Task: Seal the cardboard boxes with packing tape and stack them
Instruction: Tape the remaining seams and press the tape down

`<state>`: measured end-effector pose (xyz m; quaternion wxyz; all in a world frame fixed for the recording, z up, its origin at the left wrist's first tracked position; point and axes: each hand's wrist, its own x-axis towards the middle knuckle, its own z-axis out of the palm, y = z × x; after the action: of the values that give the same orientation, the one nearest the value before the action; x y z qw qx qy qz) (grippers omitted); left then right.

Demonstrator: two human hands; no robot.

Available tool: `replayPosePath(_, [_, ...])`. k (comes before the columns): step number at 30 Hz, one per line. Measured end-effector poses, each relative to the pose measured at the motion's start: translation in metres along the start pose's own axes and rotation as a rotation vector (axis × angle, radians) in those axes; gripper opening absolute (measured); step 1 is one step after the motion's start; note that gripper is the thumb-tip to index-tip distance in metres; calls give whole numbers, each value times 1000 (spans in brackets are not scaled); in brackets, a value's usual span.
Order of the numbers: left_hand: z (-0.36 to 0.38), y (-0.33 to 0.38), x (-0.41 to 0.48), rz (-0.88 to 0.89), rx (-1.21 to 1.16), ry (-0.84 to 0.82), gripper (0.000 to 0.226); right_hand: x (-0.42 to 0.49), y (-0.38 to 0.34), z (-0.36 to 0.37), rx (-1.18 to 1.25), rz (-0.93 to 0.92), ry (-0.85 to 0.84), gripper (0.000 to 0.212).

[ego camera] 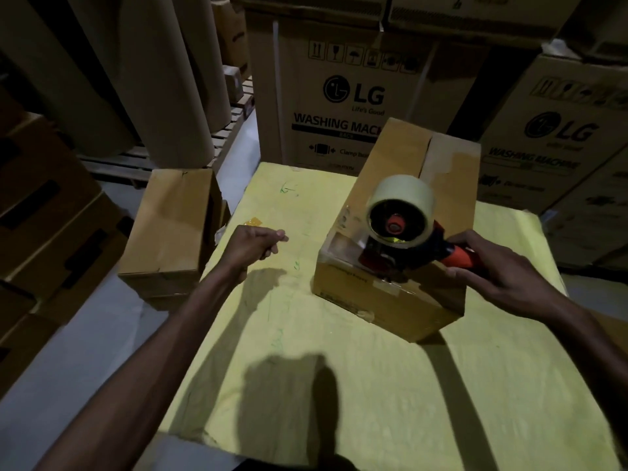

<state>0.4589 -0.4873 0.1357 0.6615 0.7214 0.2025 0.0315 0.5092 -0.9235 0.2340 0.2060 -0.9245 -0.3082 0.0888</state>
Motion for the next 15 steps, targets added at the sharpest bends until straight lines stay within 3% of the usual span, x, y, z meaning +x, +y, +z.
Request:
replayPosePath(12, [28,-12,6,-31,-66,-23,18,-25,10,4,-79,0,66,47])
replayPosePath(15, [38,-17,5,-19,-61,-21,19,-34,12,4,-90,23,102,38])
